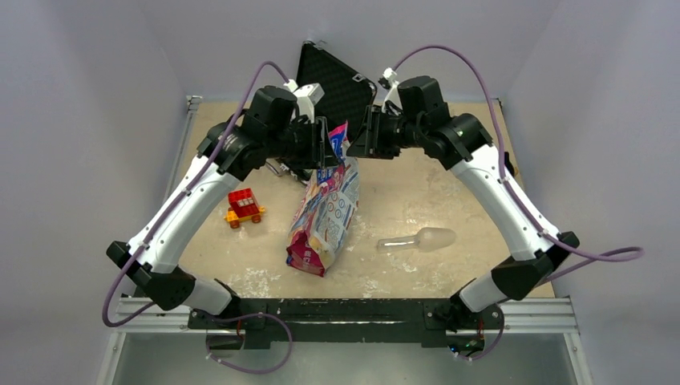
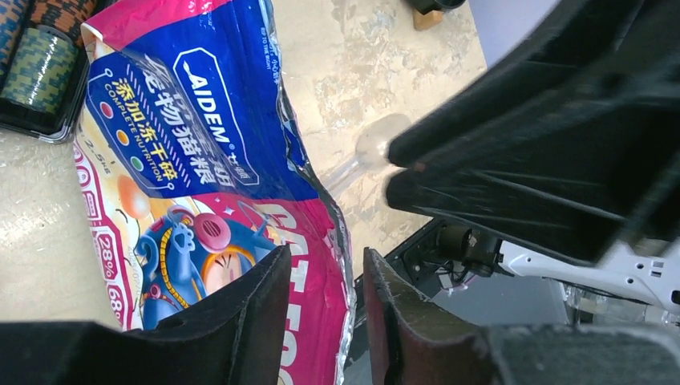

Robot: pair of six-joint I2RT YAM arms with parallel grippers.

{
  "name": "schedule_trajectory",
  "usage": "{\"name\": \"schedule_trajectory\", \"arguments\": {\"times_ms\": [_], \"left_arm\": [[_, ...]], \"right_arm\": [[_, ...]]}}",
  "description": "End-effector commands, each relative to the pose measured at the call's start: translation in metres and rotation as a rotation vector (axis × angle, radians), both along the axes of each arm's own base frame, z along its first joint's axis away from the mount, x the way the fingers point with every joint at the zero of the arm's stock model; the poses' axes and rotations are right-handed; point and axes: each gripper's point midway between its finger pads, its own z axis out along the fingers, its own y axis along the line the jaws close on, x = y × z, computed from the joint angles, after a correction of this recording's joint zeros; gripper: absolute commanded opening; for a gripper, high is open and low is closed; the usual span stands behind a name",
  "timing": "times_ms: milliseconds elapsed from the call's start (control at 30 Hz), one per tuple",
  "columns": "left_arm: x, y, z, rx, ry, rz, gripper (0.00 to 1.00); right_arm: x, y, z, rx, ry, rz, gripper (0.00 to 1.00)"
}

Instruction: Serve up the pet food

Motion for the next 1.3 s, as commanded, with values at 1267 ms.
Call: {"name": "schedule_trajectory", "arguments": {"times_ms": [1267], "left_arm": [[0.056, -0.013, -0.021, 0.186, -0.017, 0.082, 0.19]], "right_arm": [[0.015, 0.034, -0.046, -0.081, 0.063, 0.123, 0.2]]}}
